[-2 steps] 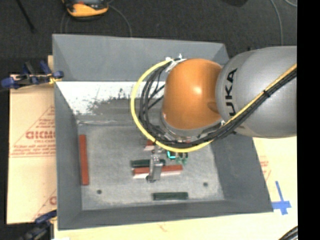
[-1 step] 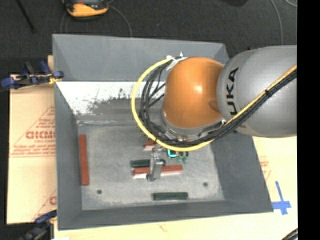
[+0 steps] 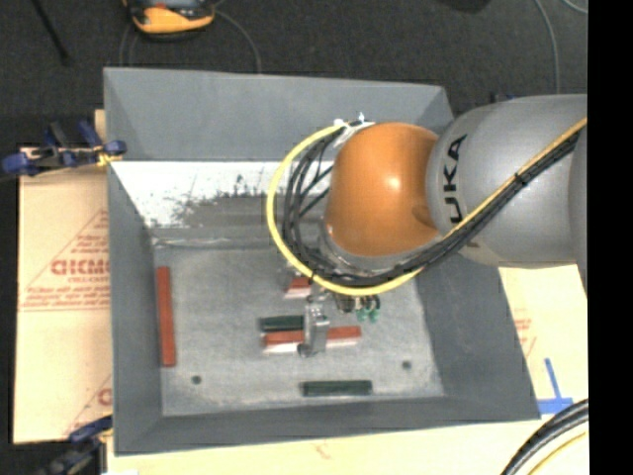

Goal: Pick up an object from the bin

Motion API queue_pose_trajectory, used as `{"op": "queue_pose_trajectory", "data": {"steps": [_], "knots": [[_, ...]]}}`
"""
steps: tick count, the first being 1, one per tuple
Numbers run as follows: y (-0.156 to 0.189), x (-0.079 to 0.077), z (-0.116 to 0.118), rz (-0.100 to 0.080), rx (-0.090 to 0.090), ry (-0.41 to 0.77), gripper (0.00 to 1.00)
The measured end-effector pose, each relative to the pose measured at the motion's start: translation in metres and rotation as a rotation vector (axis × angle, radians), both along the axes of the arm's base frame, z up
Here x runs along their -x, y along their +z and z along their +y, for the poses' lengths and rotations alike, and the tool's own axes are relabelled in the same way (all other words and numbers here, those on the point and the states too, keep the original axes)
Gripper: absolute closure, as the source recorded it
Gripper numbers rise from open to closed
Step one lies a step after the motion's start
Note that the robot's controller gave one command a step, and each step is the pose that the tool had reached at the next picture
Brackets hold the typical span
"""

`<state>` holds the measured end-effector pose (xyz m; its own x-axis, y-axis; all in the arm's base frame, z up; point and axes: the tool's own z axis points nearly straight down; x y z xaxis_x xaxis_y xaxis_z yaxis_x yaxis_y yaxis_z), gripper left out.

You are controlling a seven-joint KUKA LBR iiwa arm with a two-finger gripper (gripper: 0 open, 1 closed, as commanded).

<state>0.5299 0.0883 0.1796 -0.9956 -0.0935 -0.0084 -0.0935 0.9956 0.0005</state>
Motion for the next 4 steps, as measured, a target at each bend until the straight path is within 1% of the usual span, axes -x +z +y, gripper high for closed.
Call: {"op": "queue_pose_trajectory", "data": {"steps": [1, 2, 3, 4], "knots": [[-0.106, -0.030, -0.035, 0.002, -0.002, -0.027, 1.00], [-0.106, -0.030, -0.035, 0.002, -0.002, -0.027, 1.00], [-0.067, -0.023, -0.038, 0.012, 0.001, -0.018, 1.00], [0.093, -0.009, -0.052, 0.003, -0.001, -0.108, 1.00]]}}
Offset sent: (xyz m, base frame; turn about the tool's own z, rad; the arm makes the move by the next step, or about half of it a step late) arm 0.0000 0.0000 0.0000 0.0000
